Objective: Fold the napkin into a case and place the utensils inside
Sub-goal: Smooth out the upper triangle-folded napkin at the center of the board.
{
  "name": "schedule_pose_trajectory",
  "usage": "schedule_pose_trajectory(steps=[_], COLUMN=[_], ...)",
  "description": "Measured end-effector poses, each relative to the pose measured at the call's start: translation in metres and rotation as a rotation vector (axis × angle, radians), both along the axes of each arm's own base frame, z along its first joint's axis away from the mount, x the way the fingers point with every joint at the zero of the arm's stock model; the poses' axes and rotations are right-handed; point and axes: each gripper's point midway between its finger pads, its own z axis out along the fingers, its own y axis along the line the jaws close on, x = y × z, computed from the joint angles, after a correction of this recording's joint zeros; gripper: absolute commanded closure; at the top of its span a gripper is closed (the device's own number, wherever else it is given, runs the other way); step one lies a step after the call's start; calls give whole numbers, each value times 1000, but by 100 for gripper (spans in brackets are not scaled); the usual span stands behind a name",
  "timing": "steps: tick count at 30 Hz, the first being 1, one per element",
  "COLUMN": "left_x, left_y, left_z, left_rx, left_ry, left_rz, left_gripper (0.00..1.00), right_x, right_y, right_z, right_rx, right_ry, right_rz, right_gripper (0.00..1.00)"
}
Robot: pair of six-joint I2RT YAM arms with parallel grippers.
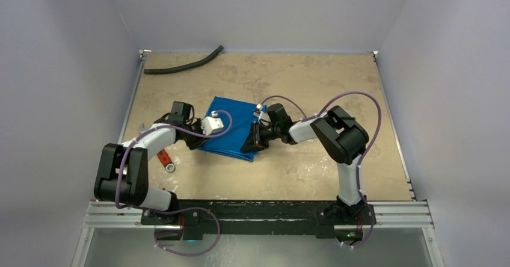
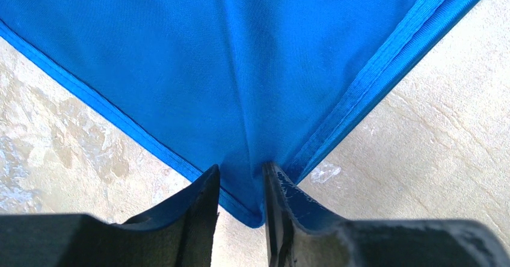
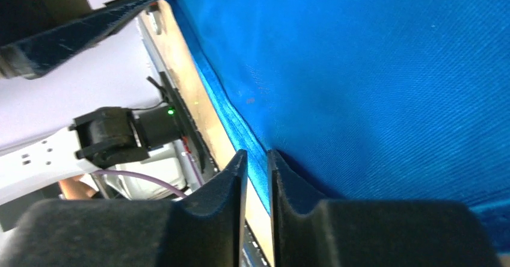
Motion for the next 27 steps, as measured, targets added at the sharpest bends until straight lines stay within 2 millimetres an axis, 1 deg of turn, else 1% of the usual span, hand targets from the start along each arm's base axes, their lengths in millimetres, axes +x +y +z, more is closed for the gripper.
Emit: schedule_pose_trajectory(steps=[2,3,5,6,7,8,9,10,11,13,14,15,16,17,18,20,21,23,26,27], left_x=[0,-1,-1,2,7,13,23,31,42,57,64,68,71,73,74,73,72,69,65,64], left_y=[0,0,-1,-2,-3,-5,-8,-10,-13,-16,-17,-17,-17,-16,-16,-14,-13,-12,-11,-11], left_z=[1,1,7,13,22,31,45,57,74,101,115,127,135,144,151,156,156,153,147,144], left_rx=[-2,-4,-9,-15,-23,-34,-51,-65,-88,-120,-139,-150,-160,-172,-183,-194,-196,-190,-174,-168], left_ry=[4,14,31,35,32,24,6,-13,-40,-86,-110,-132,-148,-166,-180,-191,-186,-172,-161,-163], left_rz=[6,15,31,43,55,65,77,82,94,103,113,116,119,125,129,131,130,121,81,63], left_gripper=[62,61,56,54,46,43,42,40,35,29,26,24,22,20,18,16,16,16,15,15], right_x=[-3,-3,2,6,12,19,28,35,42,57,61,62,60,54,50,35,33,39,47,46], right_y=[-1,-2,-3,-3,-3,-2,-1,0,0,-2,-3,-3,-3,-2,-4,-11,-20,-36,-55,-59], right_z=[-6,-5,2,7,15,26,40,55,70,105,121,132,147,157,163,164,159,145,127,123], right_rx=[-22,-25,-47,-54,-70,-83,-92,-101,-115,-164,-200,-229,-265,-287,-300,-327,-353,-409,-484,-497], right_ry=[-4,-16,-70,-99,-142,-193,-254,-319,-391,-564,-656,-727,-828,-899,-949,-1022,-1033,-1035,-1063,-1084], right_rz=[9,14,21,21,20,16,12,8,1,-31,-46,-58,-66,-68,-73,-73,-77,-88,-72,-59], right_gripper=[66,63,56,52,49,45,41,38,32,23,11,2,1,1,1,1,1,1,1,1])
